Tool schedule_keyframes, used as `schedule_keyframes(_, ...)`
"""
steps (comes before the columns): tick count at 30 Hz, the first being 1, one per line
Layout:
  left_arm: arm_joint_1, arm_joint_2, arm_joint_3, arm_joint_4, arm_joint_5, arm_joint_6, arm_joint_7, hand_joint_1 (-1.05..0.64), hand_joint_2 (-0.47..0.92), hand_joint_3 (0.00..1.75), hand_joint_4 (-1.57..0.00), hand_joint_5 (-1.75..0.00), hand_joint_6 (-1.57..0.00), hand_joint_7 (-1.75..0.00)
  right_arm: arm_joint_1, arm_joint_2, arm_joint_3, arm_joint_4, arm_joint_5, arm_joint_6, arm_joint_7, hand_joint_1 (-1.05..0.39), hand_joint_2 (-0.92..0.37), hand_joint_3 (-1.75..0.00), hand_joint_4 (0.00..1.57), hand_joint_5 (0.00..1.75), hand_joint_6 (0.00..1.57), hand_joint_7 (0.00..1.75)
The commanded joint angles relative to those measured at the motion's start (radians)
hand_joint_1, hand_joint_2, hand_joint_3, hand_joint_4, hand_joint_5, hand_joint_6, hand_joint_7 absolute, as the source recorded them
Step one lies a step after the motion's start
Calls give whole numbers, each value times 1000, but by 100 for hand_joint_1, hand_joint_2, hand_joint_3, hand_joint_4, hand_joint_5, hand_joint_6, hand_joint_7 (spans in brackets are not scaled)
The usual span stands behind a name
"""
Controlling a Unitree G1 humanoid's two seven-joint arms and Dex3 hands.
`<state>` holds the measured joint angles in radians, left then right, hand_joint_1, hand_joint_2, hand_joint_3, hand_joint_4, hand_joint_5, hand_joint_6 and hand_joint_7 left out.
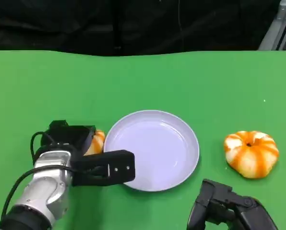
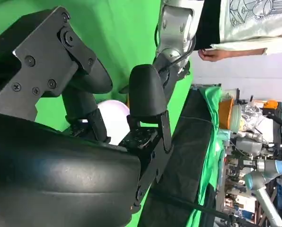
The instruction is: Grasp the bread from the table and place it into the plate.
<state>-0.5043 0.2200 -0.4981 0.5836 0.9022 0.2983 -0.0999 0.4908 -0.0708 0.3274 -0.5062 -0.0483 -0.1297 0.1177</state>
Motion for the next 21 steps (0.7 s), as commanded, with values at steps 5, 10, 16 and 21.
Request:
schedule_keyframes(5, -17, 9, -3, 72, -51, -13, -30, -62, 92, 8, -9, -41, -32, 0, 9, -6, -7, -9, 1, -18, -6, 8, -30, -147, 69, 175, 65, 162)
schedule_keyframes(10, -38, 8, -3, 177, -126, -52, -66, -49, 92, 6, -25, -21, -30, -1, 21, -11, -9, -8, -4, -29, -9, 13, -31, -144, 68, 175, 66, 161)
schedule_keyframes(16, -49, 10, -13, 197, -142, -59, -57, -48, 92, 6, -26, -18, -30, -1, 21, -11, -9, -7, -4, -30, -9, 13, -32, -143, 68, 175, 67, 160)
schedule_keyframes(21, -32, 14, 5, 217, -156, -112, 44, -48, 92, 6, -27, -16, -31, 0, 24, -11, -9, -13, -2, -23, -8, 13, -32, -143, 68, 175, 67, 160)
